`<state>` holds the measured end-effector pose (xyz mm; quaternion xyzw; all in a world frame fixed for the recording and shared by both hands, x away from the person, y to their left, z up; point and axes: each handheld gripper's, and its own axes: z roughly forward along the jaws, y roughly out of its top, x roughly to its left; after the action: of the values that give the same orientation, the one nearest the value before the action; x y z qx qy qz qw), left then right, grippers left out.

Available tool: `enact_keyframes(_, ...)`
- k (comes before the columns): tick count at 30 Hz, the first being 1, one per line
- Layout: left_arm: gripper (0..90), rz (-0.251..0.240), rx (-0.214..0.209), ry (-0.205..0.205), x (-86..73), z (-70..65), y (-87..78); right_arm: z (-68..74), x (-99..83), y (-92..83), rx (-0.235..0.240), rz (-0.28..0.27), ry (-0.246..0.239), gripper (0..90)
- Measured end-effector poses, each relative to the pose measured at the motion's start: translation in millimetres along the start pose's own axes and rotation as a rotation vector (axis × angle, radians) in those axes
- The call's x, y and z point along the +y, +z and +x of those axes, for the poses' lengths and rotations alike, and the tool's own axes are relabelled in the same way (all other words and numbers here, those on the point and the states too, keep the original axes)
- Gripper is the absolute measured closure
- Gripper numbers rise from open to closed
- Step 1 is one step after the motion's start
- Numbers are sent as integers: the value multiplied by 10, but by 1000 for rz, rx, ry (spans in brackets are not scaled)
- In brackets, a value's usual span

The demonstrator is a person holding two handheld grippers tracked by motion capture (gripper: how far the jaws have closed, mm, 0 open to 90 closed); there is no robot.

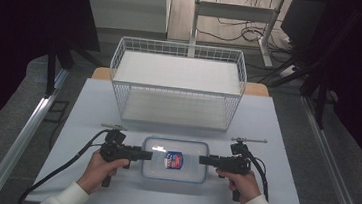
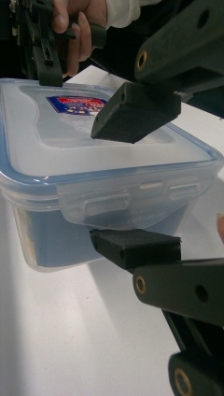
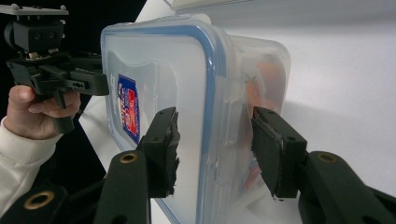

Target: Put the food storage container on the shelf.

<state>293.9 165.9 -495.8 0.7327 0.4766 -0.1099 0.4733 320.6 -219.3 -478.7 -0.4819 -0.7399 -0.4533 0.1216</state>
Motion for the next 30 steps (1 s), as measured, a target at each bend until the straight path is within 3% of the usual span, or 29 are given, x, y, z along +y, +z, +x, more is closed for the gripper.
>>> enact_keyframes(15, 469, -23, -2, -2, 92, 34, -48, 41, 103, 10, -5, -23, -46, 515)
enact_keyframes(26, 472, -39, 13, 31, 315, 150, -39, -32, 331, 86, -1, -43, -85, 515)
enact_keyframes(30, 485, -41, -1, 35, 427, 250, -17, -116, 424, 130, 6, -51, -86, 515)
